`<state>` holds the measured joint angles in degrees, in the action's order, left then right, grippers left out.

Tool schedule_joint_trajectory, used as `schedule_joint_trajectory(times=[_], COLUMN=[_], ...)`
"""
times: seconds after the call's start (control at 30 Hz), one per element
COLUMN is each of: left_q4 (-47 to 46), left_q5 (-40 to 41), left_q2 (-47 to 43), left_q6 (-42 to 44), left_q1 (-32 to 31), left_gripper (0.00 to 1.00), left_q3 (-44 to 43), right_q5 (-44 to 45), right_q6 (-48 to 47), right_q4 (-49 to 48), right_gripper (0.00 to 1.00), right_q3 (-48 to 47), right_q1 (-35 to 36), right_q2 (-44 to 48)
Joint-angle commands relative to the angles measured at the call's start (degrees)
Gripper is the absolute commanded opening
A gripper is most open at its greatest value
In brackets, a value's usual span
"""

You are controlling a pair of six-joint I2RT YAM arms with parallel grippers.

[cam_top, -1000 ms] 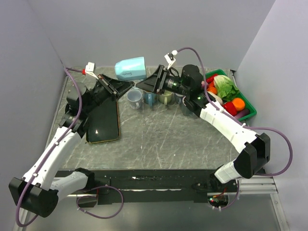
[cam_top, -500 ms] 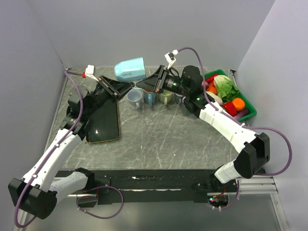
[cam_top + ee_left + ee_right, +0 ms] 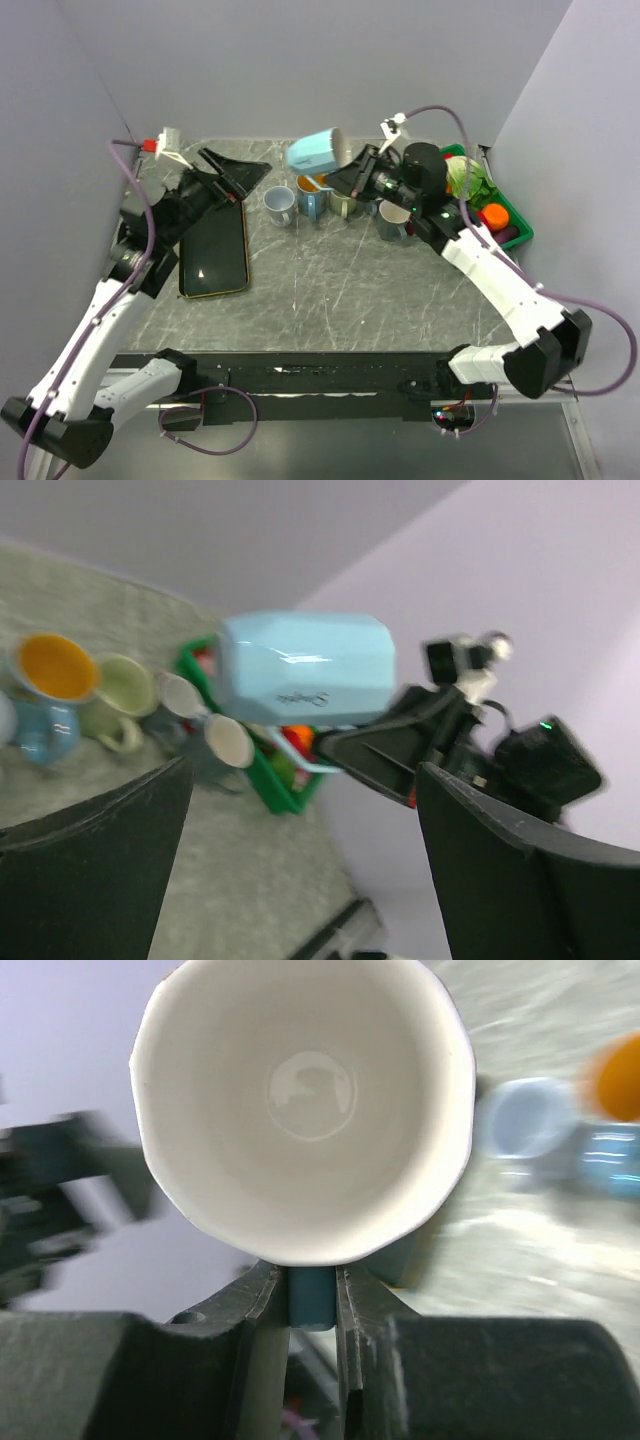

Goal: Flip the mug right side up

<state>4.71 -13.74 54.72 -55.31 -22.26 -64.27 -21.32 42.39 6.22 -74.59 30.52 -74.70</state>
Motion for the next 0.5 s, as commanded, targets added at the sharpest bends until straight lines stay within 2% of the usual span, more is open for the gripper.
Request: schedule_joint_trajectory(times=[0.0, 0.13, 0.23, 0.47], left_q4=[10.4, 13.74, 15.85, 18.84], left_q5=[13.37, 19.53, 22.87, 26.92], left_q2=[-4.09, -5.5, -5.33, -4.97], left_q6=[12.23, 16.1, 17.95, 19.27], left_q1=[-0.06, -0.06, -0.06, -0.06], left_gripper=[0.96, 0.96, 0.96, 0.96], left_q3=[-5.16, -8.32, -10.43, -12.19], right_q5=[12.08, 18.5, 23.15, 26.77], right_q6=[-13.11, -20.05, -21.73, -21.47], right_q4=[7.56, 16.78, 23.46, 29.29], right_gripper=[0.0, 0.0, 0.0, 0.0], right_q3=[-4.33, -4.78, -5.13, -0.48], right_q1=[-0.82, -0.82, -0.73, -0.64], right_q2=[7.1, 8.86, 8.34, 6.67])
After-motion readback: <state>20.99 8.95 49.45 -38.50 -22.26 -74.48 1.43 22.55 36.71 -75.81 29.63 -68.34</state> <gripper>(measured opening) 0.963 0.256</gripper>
